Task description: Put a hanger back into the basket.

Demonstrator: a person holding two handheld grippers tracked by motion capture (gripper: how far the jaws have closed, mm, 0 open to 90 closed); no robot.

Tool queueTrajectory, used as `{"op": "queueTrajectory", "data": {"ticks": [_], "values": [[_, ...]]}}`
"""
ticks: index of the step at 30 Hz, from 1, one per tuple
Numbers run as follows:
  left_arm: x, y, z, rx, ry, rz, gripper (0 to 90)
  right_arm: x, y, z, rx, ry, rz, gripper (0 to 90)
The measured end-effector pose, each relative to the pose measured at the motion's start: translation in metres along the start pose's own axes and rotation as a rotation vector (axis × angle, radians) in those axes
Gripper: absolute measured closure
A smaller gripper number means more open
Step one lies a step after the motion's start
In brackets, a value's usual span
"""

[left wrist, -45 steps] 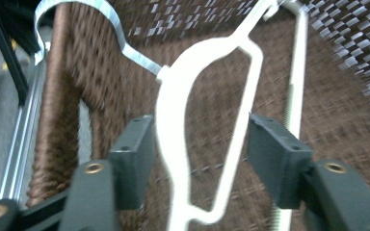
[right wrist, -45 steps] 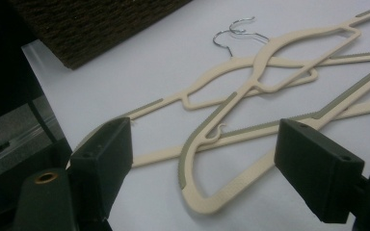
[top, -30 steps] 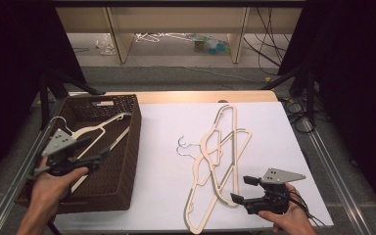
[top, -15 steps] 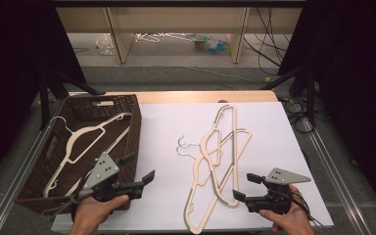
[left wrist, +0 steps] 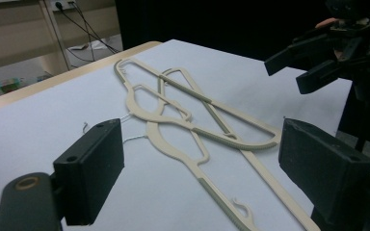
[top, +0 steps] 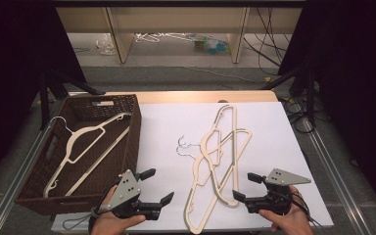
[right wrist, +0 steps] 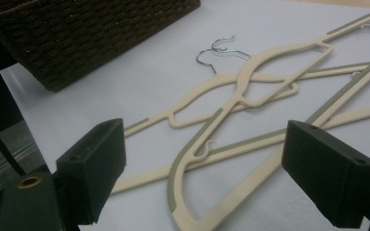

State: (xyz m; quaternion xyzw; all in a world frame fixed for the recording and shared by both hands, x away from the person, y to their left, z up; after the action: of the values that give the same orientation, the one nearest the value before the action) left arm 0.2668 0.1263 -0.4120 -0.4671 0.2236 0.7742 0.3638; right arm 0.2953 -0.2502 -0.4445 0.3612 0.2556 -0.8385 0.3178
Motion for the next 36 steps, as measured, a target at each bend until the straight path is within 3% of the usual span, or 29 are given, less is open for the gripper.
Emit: {"op": "queueTrajectory", "data": {"ticks": [5, 13, 22, 26, 29, 36], "values": [[0.003, 0.002, -0.001, -0.013, 0.015, -0.006, 16.0, 0.0, -0.001, -0.001, 0.006, -0.024, 0.007, 16.5], [0.01, 0.009, 0.001, 0.007, 0.03, -0.022, 16.0, -0.007, -0.006, -0.011, 0.008, -0.052, 0.028, 16.7], [0.015, 0.005, 0.001, -0.003, 0.026, -0.003, 16.1, -0.028, -0.016, -0.048, 0.058, -0.153, 0.083, 18.3], [0.018, 0.006, -0.002, 0.011, 0.018, 0.003, 16.1, -0.033, -0.015, -0.071, 0.086, -0.23, 0.104, 22.5], [0.019, 0.006, -0.003, 0.015, -0.001, -0.01, 16.1, -0.035, -0.014, -0.086, 0.107, -0.295, 0.086, 26.0], [0.019, 0.007, -0.003, 0.018, -0.002, -0.011, 16.2, -0.036, -0.006, -0.106, 0.162, -0.368, 0.097, 33.5]]}}
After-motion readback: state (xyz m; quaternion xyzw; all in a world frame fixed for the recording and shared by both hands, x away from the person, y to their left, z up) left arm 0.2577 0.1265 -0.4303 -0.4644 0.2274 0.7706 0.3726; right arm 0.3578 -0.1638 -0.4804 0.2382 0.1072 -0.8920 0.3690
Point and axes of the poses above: each handheld gripper's, and its own axes: z roughly backward along the jaws, x roughly out of its underside, y roughly to its right, the point moved 1 cm from there along -z, roughly forward along the jaws, and after that the axes turned 10 degrees about -y, right-handed, at the moved point
